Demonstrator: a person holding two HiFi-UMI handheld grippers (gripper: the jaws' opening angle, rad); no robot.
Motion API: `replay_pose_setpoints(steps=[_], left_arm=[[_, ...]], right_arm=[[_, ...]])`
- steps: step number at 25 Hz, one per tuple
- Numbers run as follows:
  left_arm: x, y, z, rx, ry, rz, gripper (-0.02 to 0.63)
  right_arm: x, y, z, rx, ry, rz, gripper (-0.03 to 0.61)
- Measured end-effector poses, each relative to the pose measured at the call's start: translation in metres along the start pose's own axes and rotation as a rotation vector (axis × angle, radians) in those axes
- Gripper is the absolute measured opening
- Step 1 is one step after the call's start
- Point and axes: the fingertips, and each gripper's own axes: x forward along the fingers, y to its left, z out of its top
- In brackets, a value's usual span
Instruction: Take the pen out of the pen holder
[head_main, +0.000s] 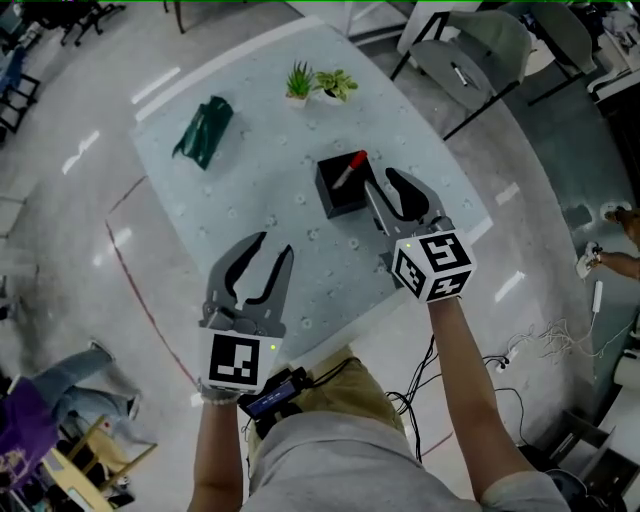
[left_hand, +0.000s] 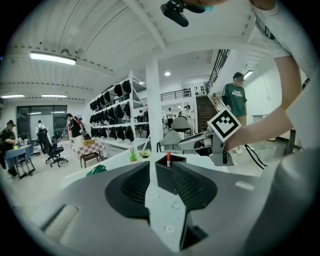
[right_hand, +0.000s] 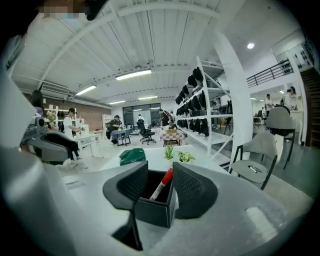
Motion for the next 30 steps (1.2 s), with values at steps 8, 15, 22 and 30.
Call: replay_pose_setpoints(steps=[8,15,22,30], left_arm=[[0.006,0.015,-0.007,-0.045,0.019,0.061,0.135],[0.011,0.019,-0.009,-0.057,0.029,0.084,0.135],[0.016,0.023,-0.013,-0.067,0.041,0.096,0.135],[0.018,0.028,-0.013,-0.066,0.041,0.107,0.135]], right_arm=[[0.034,-0.012,-0.007,-0.036,0.052,0.052,0.156],[0.056,-0.018,-0.016,-0.082,0.108,0.110,0.160],[0.070,-0.019,-0.022,-0.120,0.147,0.158,0.160],[0.071,-0.017,-0.025,-0.165,0.148,0.164,0.118]])
